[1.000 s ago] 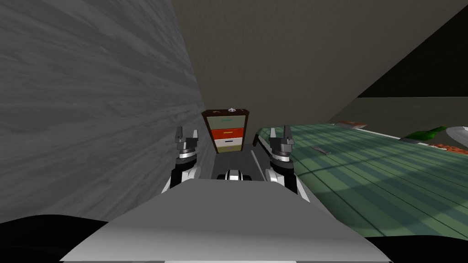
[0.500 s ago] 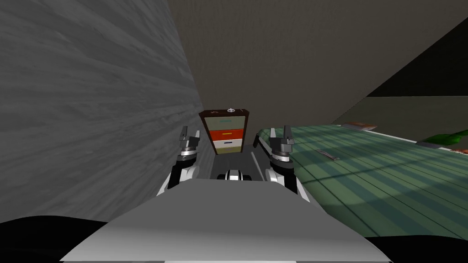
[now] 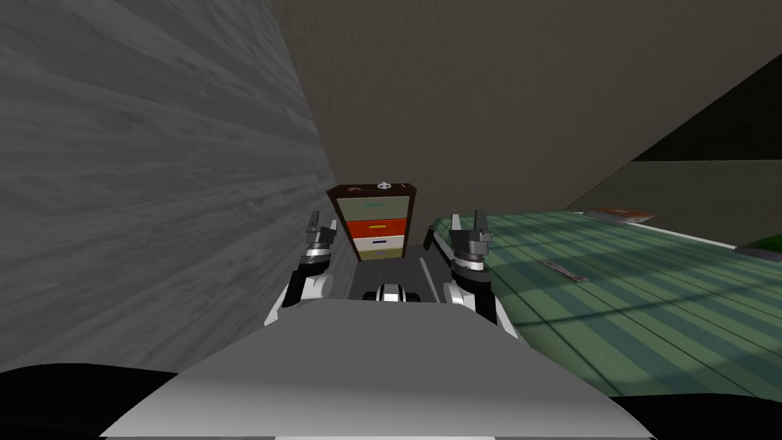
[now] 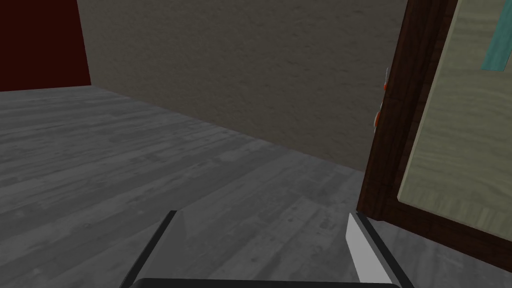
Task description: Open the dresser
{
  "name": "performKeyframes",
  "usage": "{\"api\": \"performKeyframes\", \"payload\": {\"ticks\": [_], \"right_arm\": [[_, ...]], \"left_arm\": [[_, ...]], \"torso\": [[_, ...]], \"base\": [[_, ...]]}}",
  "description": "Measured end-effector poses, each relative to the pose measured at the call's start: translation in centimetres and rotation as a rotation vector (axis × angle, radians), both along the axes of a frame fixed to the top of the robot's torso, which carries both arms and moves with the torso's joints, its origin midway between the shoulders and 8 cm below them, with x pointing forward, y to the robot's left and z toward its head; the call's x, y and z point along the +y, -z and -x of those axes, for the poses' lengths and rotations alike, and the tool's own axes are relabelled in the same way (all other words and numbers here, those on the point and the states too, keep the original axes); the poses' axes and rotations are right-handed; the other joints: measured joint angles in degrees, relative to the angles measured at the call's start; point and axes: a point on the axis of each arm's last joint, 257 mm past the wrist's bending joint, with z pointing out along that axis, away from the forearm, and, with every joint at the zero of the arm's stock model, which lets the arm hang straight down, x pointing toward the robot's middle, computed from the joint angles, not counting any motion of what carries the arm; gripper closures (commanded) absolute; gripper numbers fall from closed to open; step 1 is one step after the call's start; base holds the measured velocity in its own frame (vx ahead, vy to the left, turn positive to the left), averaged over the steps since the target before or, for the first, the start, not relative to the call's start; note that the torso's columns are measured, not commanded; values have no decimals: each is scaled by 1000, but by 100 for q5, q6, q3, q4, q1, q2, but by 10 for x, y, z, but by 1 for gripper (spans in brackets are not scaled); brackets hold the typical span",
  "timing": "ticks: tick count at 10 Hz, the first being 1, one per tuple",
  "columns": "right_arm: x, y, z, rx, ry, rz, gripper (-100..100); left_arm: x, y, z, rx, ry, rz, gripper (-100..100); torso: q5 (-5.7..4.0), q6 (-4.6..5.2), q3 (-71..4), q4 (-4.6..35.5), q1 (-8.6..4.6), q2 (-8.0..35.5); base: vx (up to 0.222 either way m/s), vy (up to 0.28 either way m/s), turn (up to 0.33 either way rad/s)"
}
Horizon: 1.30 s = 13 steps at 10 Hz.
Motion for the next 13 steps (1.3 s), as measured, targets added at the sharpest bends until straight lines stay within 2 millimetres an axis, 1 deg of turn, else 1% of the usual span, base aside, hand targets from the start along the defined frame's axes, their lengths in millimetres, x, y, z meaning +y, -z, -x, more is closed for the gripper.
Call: {"api": "performKeyframes", "payload": {"ticks": [7, 13], "right_arm": [[0, 0, 0, 0, 0, 0, 0], [0, 0, 0, 0, 0, 0, 0]], "left_arm": [[13, 29, -28, 123, -1, 82, -100], [19, 56, -48, 226, 5, 148, -100]], "torso": [[-2, 0, -3, -1, -8, -5], [-3, 0, -2, -1, -10, -3]], "base": [[94, -55, 29], [95, -52, 29]]}}
